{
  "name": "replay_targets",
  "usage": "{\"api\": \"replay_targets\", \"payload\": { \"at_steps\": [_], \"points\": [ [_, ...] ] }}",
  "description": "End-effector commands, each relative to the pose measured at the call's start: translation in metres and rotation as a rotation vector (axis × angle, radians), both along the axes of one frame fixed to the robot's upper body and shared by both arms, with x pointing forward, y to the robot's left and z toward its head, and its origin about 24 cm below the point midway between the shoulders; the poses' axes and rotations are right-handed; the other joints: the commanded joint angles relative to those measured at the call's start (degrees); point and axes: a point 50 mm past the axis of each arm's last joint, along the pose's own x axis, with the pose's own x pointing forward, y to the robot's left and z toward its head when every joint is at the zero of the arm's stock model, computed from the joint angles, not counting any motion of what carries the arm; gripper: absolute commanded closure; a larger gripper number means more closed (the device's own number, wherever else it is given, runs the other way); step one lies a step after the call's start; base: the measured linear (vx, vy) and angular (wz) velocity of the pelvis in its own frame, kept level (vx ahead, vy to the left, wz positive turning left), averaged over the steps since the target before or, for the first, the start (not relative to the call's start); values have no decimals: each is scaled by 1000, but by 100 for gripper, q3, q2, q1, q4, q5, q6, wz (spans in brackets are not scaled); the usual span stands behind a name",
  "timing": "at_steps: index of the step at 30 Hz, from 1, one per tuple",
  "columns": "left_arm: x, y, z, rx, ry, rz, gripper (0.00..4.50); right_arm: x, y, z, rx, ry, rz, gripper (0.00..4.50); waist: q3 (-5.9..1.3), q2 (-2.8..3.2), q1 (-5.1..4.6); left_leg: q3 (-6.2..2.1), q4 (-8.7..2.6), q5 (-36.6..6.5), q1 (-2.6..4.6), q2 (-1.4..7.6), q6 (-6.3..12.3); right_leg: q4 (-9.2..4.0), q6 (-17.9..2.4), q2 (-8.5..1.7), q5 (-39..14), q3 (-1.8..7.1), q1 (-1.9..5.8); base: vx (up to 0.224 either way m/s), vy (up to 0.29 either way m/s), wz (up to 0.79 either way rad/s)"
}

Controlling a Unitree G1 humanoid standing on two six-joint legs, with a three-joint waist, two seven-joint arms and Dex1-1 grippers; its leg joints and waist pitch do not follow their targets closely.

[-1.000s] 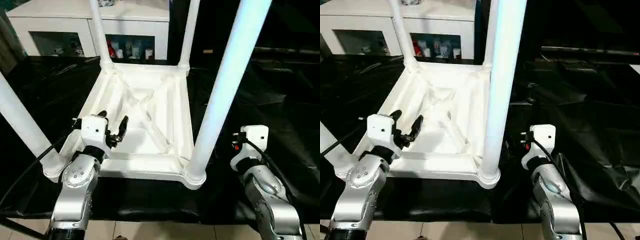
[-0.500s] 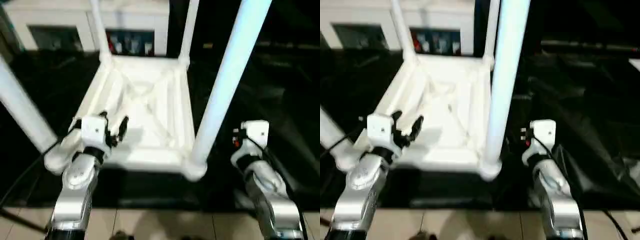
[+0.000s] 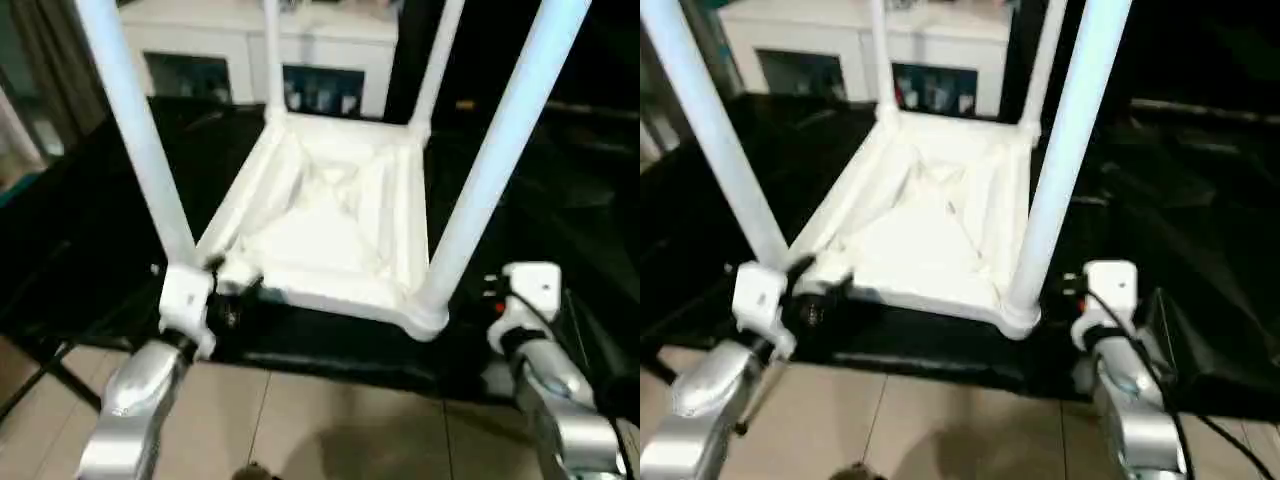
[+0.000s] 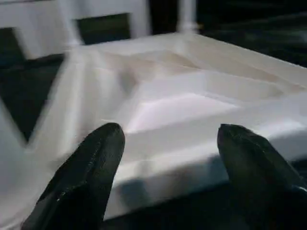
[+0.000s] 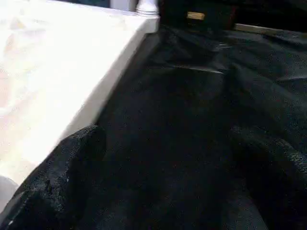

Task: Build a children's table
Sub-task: Rotate leg to tighten, then flip table

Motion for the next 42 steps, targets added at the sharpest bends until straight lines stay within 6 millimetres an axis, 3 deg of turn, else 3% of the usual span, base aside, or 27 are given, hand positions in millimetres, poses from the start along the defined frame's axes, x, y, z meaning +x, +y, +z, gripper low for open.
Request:
{"api": "replay_targets", "payload": {
  "at_steps": [1, 3, 4, 5, 7, 9, 10, 12, 13, 15, 16, 17, 18, 19, 21, 26, 27, 30, 34, 38, 42],
  "points": [
    [-18, 1, 1, -50, 32, -102, 49, -9, -8, 0, 18, -14, 41, 0, -251, 7, -88, -172, -550, -1046, 153, 378, 40, -485, -752, -492, 1085, 250, 89, 5, 65, -5],
    [-28, 4, 0, -69, 65, -126, 34, -14, -7, 0, 57, -20, 104, 0, -244, -17, -164, -142, -550, -1210, 168, 361, 122, -532, -766, -489, 933, 258, 86, 12, 50, -4],
    [-35, 10, -1, -81, 97, -126, 15, -20, -5, 1, 109, -14, 205, 0, -223, -46, -204, -125, -556, -1296, 135, 349, 218, -561, -774, -500, 805, 275, 109, 0, 0, 0],
    [-40, 15, -2, -87, 118, -121, 6, -25, -4, 2, 149, -10, 287, 0, -182, -34, -228, -118, -580, -1382, 137, 358, 251, -609, -767, -492, 554, 292, 64, 0, 0, 0],
    [-42, 34, -2, -69, 118, -54, 6, -37, -4, 6, 186, 25, 461, 0, -160, -88, -236, -94, -557, -1531, 134, 349, 346, -674, -753, -506, 163, 320, 83, 0, 0, 0],
    [-42, 59, -5, -31, 95, 36, 6, -45, -7, 9, 207, 60, 570, 0, -138, -82, -230, -87, -575, -1585, 161, 356, 319, -725, -747, -514, -235, 334, 53, 0, 0, 0],
    [-41, 70, -7, -23, 83, 83, 6, -47, -9, 11, 211, 70, 603, 0, -111, -122, -236, -81, -597, -1637, 157, 331, 299, -775, -714, -507, -592, 331, 58, 0, 0, 0],
    [-39, 97, -8, 21, 33, 226, 6, -50, -12, 15, 226, 84, 661, 0, -89, -129, -224, -74, -640, -1813, 212, 331, 196, -860, -604, -526, -1180, 333, 38, 0, 0, 0],
    [-39, 102, -8, 29, 23, 252, 6, -50, -12, 15, 229, 86, 671, 0, -125, -123, -211, -82, -646, -1814, 241, 351, 117, -845, -596, -537, -1209, 345, 35, 0, 0, 0],
    [-40, 115, -6, 41, 12, 378, 6, -52, -8, 20, 269, 92, 739, 0, -133, -146, -223, -98, -674, -1826, 229, 385, 73, -801, -692, -528, -894, 335, 28, 0, 0, 0],
    [-39, 115, -3, 28, 6, 387, 6, -52, -4, 21, 287, 93, 763, 0, -133, -146, -223, -98, -674, -1826, 229, 385, 73, -801, -692, -528, -894, 335, 28, 0, 0, 0],
    [-37, 113, 0, 4, -2, 388, 6, -52, 1, 23, 313, 95, 793, 0, -145, -162, -208, -99, -675, -1809, 265, 413, 68, -784, -774, -530, -640, 343, -1, 0, 0, 0],
    [-33, 105, 5, -34, -11, 360, 6, -53, 8, 24, 339, 102, 834, 0, -159, -191, -205, -98, -678, -1683, 250, 415, 85, -760, -833, -530, -383, 336, 20, 0, 0, 0],
    [-33, 105, 5, -34, -11, 360, 6, -53, 8, 24, 339, 102, 834, 0, -168, -174, -196, -93, -673, -1632, 264, 423, 81, -738, -871, -528, -242, 333, 16, 0, 0, 0],
    [-20, 90, 9, -60, -4, 328, 6, -52, 28, 23, 380, 108, 907, 0, -169, -193, -162, -74, -657, -1532, 272, 410, 109, -730, -936, -525, 12, 335, -1, 0, 0, 0],
    [-9, 89, 6, -50, -2, 349, 6, -43, 40, 21, 401, 87, 899, 0, -191, -223, -125, -73, -650, -1471, 265, 395, 17, -719, -852, -540, 38, 341, 20, 0, 0, 0],
    [-4, 85, 6, -60, 3, 332, 6, -40, 45, 18, 404, 87, 897, 0, -206, -271, -111, -68, -641, -1334, 263, 384, 45, -698, -852, -535, 186, 332, 21, 0, 0, 0],
    [5, 81, 7, -65, 4, 309, 6, -35, 52, 15, 401, 85, 889, 0, -221, -231, -99, -74, -639, -1263, 268, 382, -7, -677, -860, -535, 297, 326, 12, 0, 0, 0],
    [15, 84, 5, -29, 36, 353, 6, -27, 59, 13, 375, 73, 865, 0, -233, -249, -83, -61, -623, -1094, 259, 367, -2, -642, -831, -516, 770, 319, 33, 0, 0, 0],
    [31, 95, 3, -12, 49, 445, 6, -14, 75, 14, 372, 35, 855, 0, -230, -236, -70, -84, -653, -1297, 273, 384, -114, -665, -795, -554, 341, 323, 33, 0, 0, 0],
    [39, 88, 6, -50, 44, 407, 6, -5, 82, 10, 370, 42, 824, 0, -252, -228, -67, -76, -641, -1144, 266, 374, -136, -617, -879, -536, 755, 318, 34, 0, 0, 0]
  ]
}}
